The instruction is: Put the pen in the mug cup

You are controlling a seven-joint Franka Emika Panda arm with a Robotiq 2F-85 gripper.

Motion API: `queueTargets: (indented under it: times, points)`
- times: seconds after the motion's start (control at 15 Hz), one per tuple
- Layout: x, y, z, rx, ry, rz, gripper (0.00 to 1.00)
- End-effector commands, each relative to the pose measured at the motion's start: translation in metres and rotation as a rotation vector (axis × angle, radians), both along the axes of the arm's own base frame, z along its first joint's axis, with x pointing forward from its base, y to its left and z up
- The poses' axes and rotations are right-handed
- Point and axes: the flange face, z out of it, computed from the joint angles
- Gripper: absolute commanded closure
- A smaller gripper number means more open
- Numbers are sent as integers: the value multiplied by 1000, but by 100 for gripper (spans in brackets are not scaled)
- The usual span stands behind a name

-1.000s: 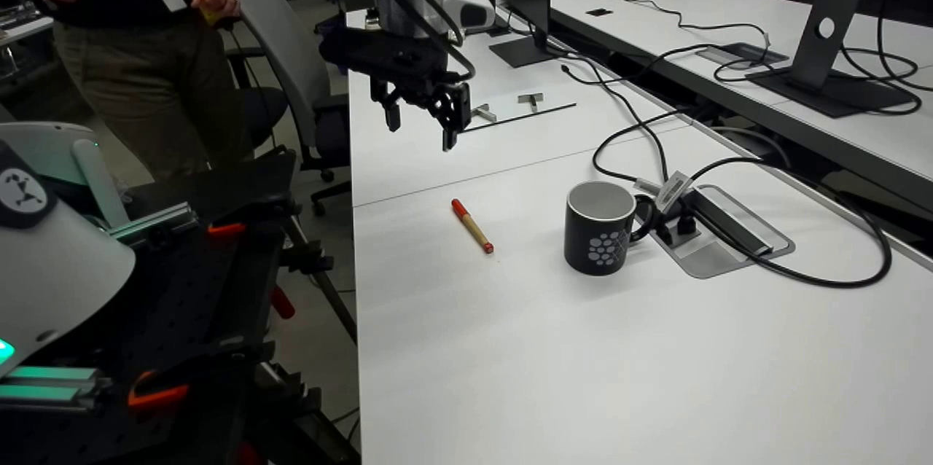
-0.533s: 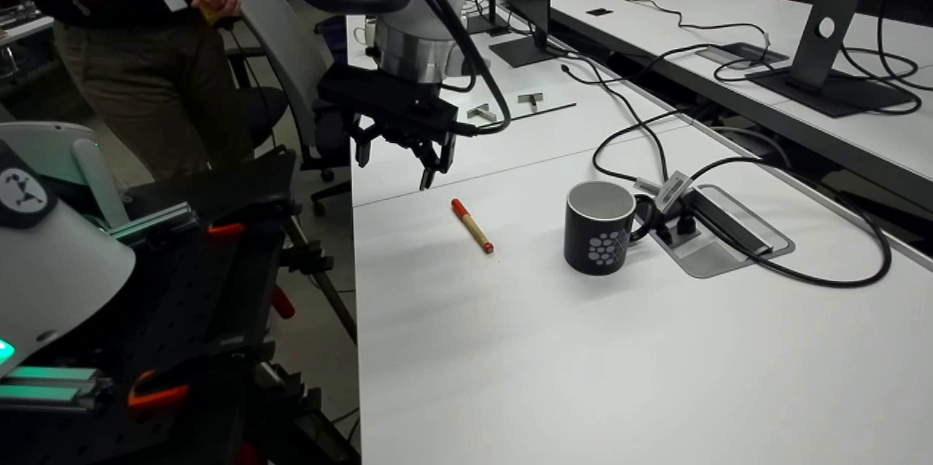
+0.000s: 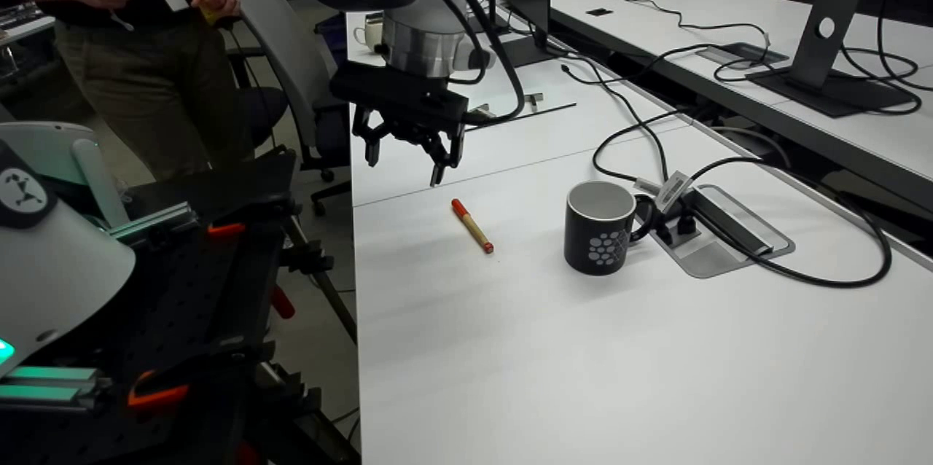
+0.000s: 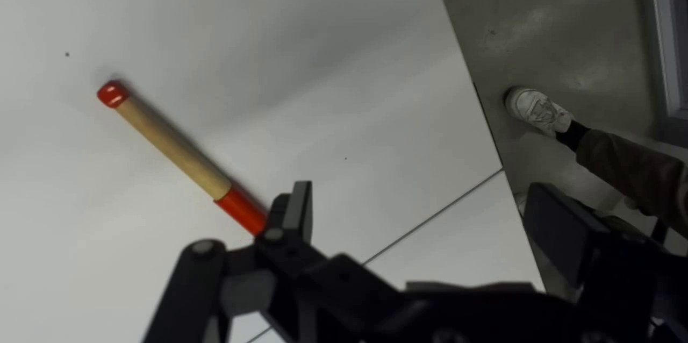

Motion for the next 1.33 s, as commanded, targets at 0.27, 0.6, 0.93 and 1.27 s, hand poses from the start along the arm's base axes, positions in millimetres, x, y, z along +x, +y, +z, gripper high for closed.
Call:
queueTargets:
  times: [0.27,0.6,0.93,1.27]
  points:
    - [10,14,-23,45,-138,37,0]
    - [10,21,-40,56,-143,70,0]
    - [8,26,-43,51,-100,229,0]
    - [5,21,-41,79,-26,362,0]
